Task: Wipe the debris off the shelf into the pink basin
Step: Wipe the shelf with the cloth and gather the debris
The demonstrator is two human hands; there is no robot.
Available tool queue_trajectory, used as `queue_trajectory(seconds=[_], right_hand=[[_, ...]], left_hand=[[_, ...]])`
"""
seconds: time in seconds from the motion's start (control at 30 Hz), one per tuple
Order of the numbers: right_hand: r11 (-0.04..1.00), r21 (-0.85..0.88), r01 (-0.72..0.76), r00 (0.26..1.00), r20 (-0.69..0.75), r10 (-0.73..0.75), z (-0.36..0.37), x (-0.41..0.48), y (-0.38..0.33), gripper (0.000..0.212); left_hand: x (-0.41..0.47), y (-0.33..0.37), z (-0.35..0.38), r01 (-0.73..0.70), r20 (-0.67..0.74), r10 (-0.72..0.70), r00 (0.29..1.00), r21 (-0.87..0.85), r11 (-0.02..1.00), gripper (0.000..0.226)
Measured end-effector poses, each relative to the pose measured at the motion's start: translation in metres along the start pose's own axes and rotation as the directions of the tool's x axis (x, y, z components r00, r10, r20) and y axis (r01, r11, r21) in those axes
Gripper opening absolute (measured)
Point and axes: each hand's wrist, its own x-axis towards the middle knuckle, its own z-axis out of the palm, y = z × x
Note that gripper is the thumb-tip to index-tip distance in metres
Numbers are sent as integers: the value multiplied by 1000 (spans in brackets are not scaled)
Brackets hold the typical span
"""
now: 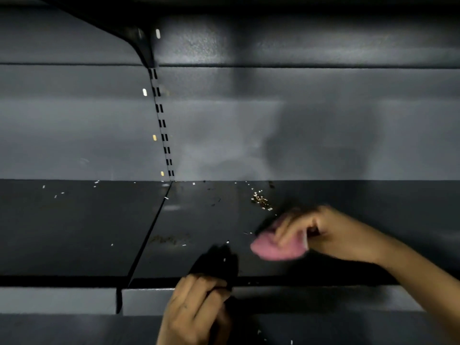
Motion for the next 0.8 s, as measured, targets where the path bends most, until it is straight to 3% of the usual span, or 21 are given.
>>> queue_trajectory(seconds=[0.07,0.3,0.4,0.5,0.6,0.73,0.8], right_hand=[[999,-33,31,988,151,-26,13,-10,-6,50],[993,-27,115,970,221,-106,65,37,-21,64],[980,-116,160,974,177,-138,74,71,-21,54],[967,-224,121,992,11,-122,70,99,-16,54],[979,-154,133,984,-95,-149,66,104,-19,57],[942,-20,334,928,183,-325,87,90,-41,58],[919,-37,393,892,257,-371,100,93,-48,54]], left_hand=[[-3,-11,-5,68,-54,-68,996,2,998,13],[-7,-17,9,53,-142,-36,989,119,991,7],[-10,-20,9,32,-142,-12,990,139,990,4],[-11,-22,7,9,-114,9,993,163,987,1],[-13,-21,4,10,-119,9,993,161,987,2],[-14,-20,8,65,-109,-48,993,156,986,15],[-15,-24,1,45,3,-47,999,232,972,25]])
